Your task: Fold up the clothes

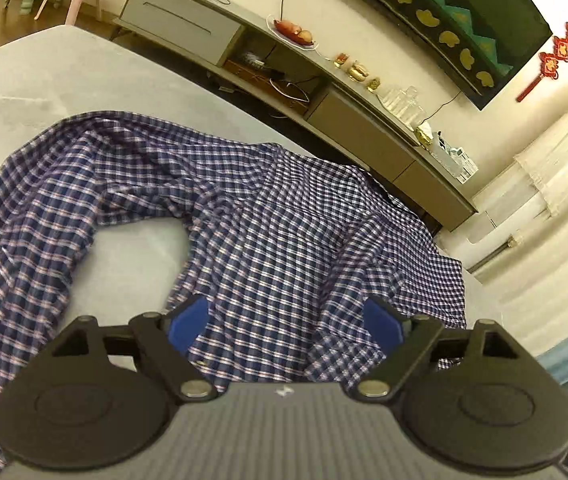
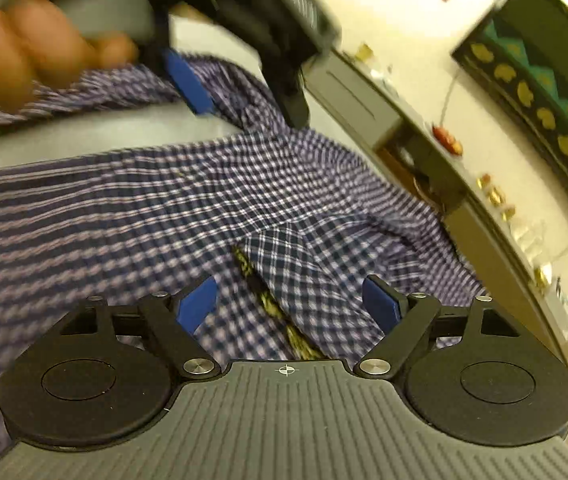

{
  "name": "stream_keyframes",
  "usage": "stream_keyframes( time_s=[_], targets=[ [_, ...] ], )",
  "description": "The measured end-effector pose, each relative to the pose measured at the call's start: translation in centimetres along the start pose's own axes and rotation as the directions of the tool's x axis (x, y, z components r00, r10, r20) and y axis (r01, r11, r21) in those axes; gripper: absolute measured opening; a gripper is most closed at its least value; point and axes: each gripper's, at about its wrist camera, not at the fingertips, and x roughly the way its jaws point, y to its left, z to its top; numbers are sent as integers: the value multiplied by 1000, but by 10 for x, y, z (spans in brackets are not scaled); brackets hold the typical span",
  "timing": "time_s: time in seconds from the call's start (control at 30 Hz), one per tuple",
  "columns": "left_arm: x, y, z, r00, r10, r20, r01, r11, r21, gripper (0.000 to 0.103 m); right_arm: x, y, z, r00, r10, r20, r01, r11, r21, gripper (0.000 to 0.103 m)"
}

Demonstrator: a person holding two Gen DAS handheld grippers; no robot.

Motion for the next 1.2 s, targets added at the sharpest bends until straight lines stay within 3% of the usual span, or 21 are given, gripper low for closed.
stream_keyframes(
  time_s=[0.1,0.13,0.17,0.2,0.23,0.3,0.47,0.53,0.57,0.67,0.73,0.83,0.87,0.9,0.93,0.97,1.0,1.07,1.2],
  targets=[
    [-2,10,3,1000,-21,-20,21,1000,-20,87,33,-4,4,998,29,-56,-25,997,67,74],
    [-3,11,3,999,-35,-28,34,999,-27,87,39,-10,6,997,41,-72,-33,994,102,68],
    [-5,13,3,998,-48,-35,47,998,-35,87,42,-18,7,994,64,-86,-51,988,145,57],
    [-8,15,4,998,-59,-37,58,997,-41,87,44,-27,9,991,88,-103,-67,979,192,27],
    [-10,16,5,997,-68,-34,67,997,-43,87,40,-36,9,991,86,-98,-63,974,217,12],
    [-13,12,7,997,-79,-23,78,996,-41,87,33,-52,10,993,77,-87,-52,964,261,0],
    [-16,-1,6,996,-94,-6,94,996,0,87,8,-105,11,998,54,-24,-39,906,423,0],
    [-14,-8,2,997,-79,-7,79,996,34,87,-8,-134,4,999,50,15,-51,849,526,0],
    [-12,-11,1,998,-69,-8,69,996,51,87,-16,-150,-2,998,57,42,-71,801,595,0],
    [-8,-19,-4,998,-65,-19,66,993,95,87,-30,-197,-30,993,53,109,-118,617,778,0],
    [-5,-25,-7,998,-64,-27,67,990,123,87,-33,-226,-58,987,45,154,-157,466,871,0],
    [0,-34,-12,996,-78,-42,84,982,171,87,-31,-240,-85,987,-10,162,-144,405,903,2],
    [3,-37,-13,995,-85,-53,93,980,176,87,-27,-234,-86,988,5,156,-142,435,889,4],
    [6,-39,-15,994,-92,-67,102,979,176,87,-21,-223,-84,988,36,147,-147,476,867,13],
    [10,-39,-17,992,-98,-77,110,979,173,88,-16,-210,-81,988,68,137,-152,517,843,31],
    [15,-38,-18,991,-104,-86,118,979,168,89,-10,-192,-76,988,84,126,-151,574,805,39],
    [19,-38,-19,989,-111,-96,125,979,162,89,-6,-172,-69,989,90,117,-147,635,758,42],
    [29,-36,-22,986,-124,-114,140,979,151,94,2,-141,-58,990,103,101,-144,722,677,43],
    [47,-33,-27,977,-150,-150,169,977,128,89,10,-114,-54,992,96,78,-123,779,615,45]
  ],
)
